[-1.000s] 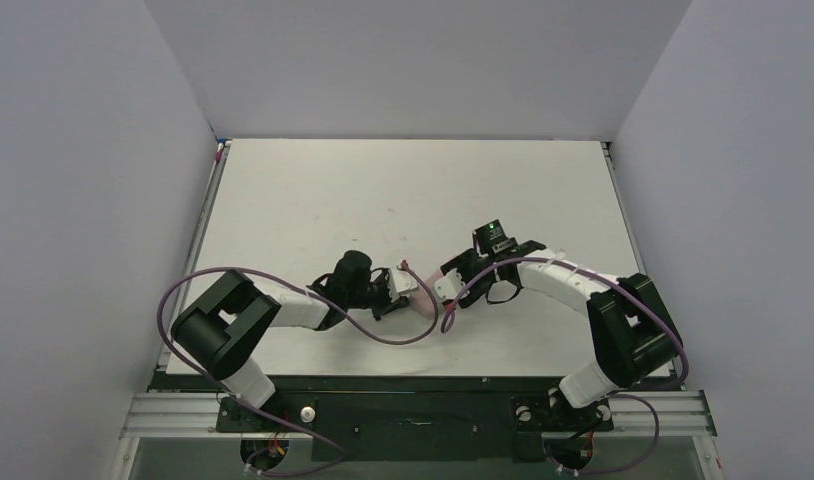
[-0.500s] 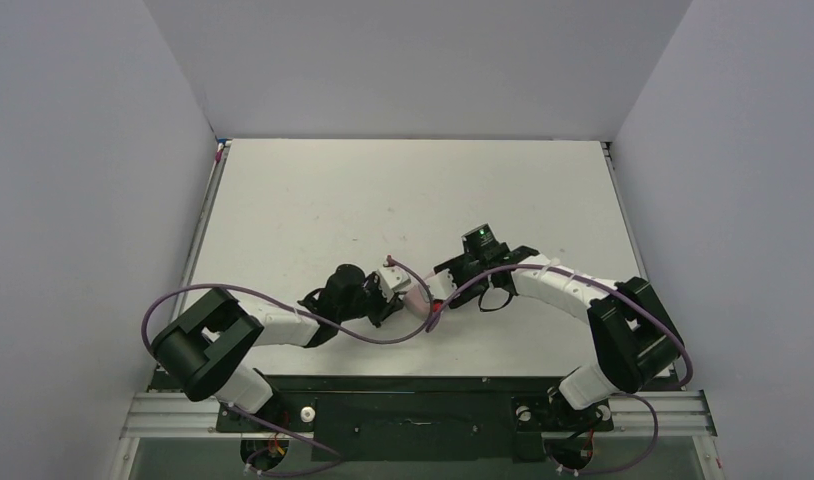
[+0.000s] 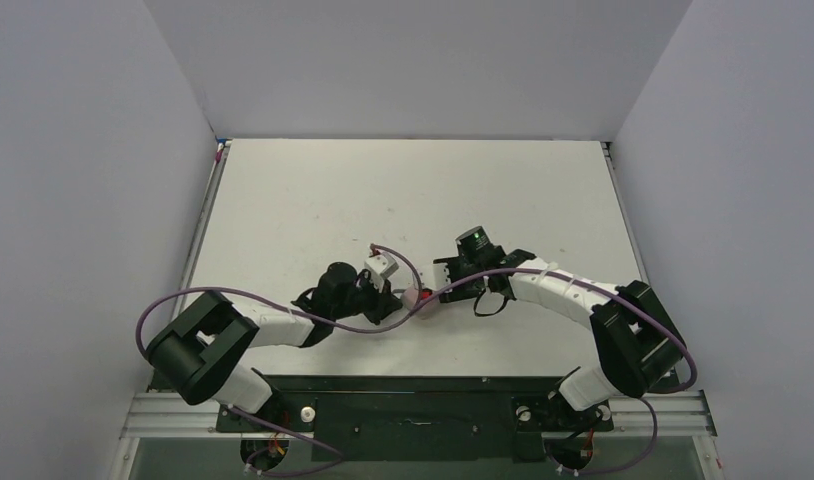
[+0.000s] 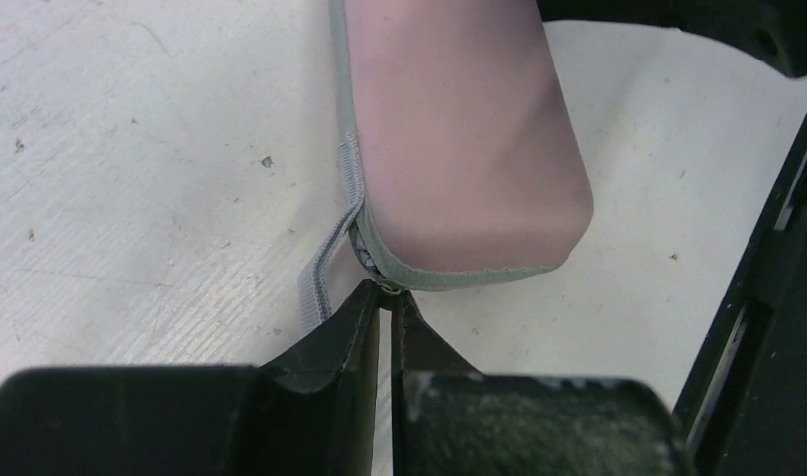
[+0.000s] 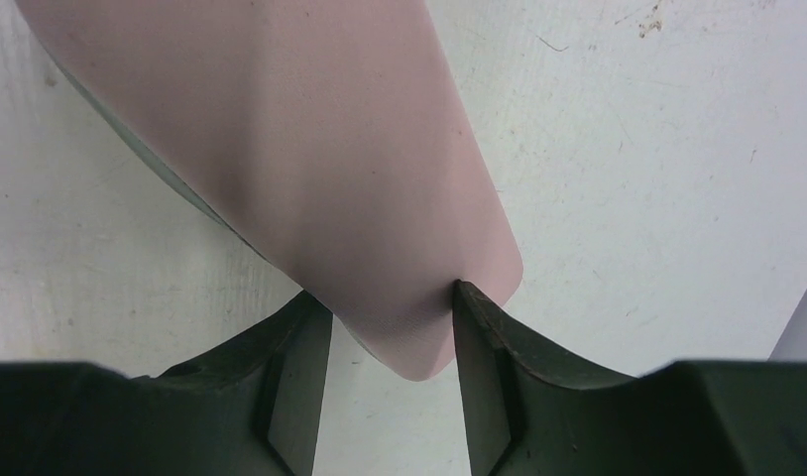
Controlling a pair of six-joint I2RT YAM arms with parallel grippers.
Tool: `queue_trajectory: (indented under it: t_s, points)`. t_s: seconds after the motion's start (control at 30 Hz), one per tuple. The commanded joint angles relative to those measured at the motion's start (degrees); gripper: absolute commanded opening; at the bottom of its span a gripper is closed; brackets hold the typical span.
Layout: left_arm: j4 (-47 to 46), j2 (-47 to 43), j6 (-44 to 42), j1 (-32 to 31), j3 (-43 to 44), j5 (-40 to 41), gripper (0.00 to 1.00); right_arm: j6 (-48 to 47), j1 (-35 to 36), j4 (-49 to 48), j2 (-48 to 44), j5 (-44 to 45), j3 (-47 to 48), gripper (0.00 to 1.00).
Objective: Open the umbrella
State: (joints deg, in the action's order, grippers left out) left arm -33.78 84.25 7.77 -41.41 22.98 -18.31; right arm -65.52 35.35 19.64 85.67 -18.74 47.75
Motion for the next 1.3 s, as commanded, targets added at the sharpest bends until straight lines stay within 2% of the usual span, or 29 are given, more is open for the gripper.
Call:
queue_trajectory:
  t_s: [0.0, 0.1, 0.2, 0.3, 0.4, 0.5, 0.67, 0.7, 0.77, 0.83, 1.03, 1.27]
  points:
    - [-3.05, 0.69, 10.59, 2.33, -0.12, -4.09, 0.0, 10.45, -0.39, -0.29, -1.45, 5.65, -1.13, 0.0]
    - [-2.72, 2.63, 11.04, 5.24, 1.22, -6.33, 0.05, 11.6, -0.34, -0.32, -2.48, 6.21, -1.78, 0.0]
    - [-6.0, 8.25, 13.21, 9.82, 2.68, -10.9, 0.02, 12.2, -0.3, -0.04, -3.09, 6.35, -2.38, 0.0]
    - [-8.84, 13.0, 15.29, 11.59, 4.51, -15.38, 0.01, 13.73, 0.04, 1.14, -2.67, 6.79, -1.87, 0.0]
    - [-12.66, 16.24, 20.2, 12.28, 6.34, -20.46, 0.07, 17.48, 0.16, 2.62, -2.15, 7.56, 0.05, 0.0]
    - [-14.32, 18.08, 22.14, 12.24, 6.68, -21.05, 0.04, 19.45, 0.43, 3.01, -2.25, 8.25, 0.41, 0.0]
    - [-10.76, 17.51, 19.32, 14.48, 5.66, -18.94, 0.0, 22.73, 0.38, 5.8, -2.26, 7.6, 1.4, 0.0]
    - [-10.38, 17.33, 19.13, 14.89, 5.62, -19.08, 0.0, 22.85, 0.22, 6.66, -2.52, 5.06, 1.83, 0.03]
    - [-10.47, 17.55, 18.66, 15.99, 5.77, -20.58, 0.0, 24.55, -0.47, 8.2, -3.89, 0.31, 1.71, 0.34]
    - [-9.75, 18.13, 17.19, 16.08, 7.07, -22.43, 0.0, 26.51, -1.29, 7.85, -5.76, -4.27, 1.38, 0.48]
    - [-7.34, 20.25, 14.25, 16.1, 9.68, -23.2, 0.0, 38.42, -1.33, 8.82, -4.04, -12.44, 9.88, 0.67]
    - [-6.91, 21.4, 14.76, 16.54, 11.0, -23.07, 0.0, 44.86, 0.55, 8.24, 2.74, -12.19, 14.42, 0.7]
